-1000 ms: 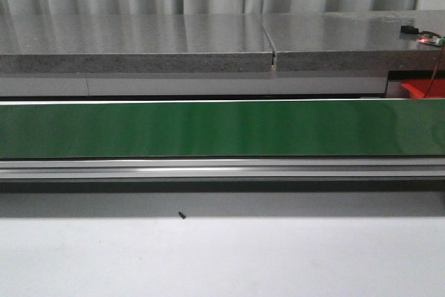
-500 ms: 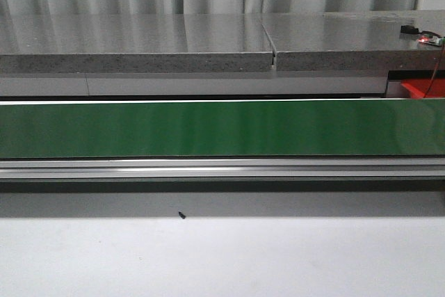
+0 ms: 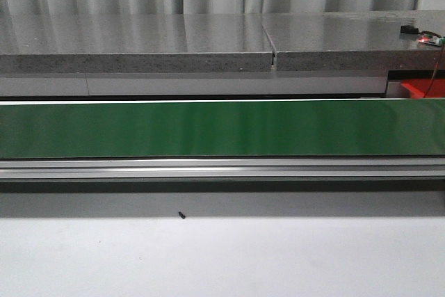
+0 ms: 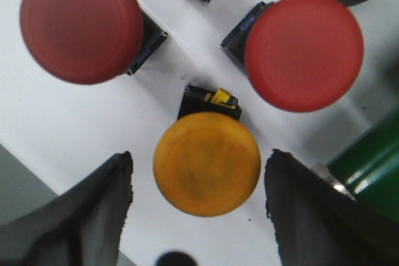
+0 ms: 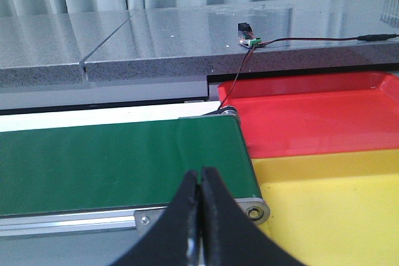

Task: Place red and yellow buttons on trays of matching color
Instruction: 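Close the left gripper on the yellow button and lift it, then set the yellow button on the belt's start and open the left gripper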

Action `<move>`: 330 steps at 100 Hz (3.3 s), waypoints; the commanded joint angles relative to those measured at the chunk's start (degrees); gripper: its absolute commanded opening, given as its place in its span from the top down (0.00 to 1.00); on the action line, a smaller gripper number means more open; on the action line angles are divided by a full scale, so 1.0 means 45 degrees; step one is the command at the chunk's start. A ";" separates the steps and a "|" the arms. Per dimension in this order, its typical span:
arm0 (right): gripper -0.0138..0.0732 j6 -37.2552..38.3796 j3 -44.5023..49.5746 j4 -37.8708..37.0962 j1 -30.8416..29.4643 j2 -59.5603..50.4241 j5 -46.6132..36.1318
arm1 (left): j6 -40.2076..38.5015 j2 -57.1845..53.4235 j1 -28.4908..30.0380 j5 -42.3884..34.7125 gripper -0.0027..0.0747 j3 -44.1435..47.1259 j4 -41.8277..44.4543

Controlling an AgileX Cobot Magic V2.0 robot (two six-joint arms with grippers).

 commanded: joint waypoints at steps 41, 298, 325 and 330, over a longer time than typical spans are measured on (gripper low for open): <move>0.92 -0.0081 -0.0185 -0.0132 -0.0056 -0.0263 -0.0954 | 0.0032 -0.0713 0.0034 0.0116 0.75 -0.0413 -0.0111; 0.92 -0.0081 -0.0185 -0.0132 -0.0056 -0.0263 -0.0954 | 0.3760 -0.2915 0.0619 0.2855 0.23 -0.3345 -0.1704; 0.92 -0.0081 -0.0185 -0.0132 -0.0056 -0.0263 -0.0954 | 0.4312 -0.2296 0.2104 0.2075 0.23 -0.2238 -0.1737; 0.92 -0.0081 -0.0185 -0.0132 -0.0056 -0.0263 -0.0954 | 0.4312 -0.2058 0.2208 0.1910 0.23 -0.2154 -0.1672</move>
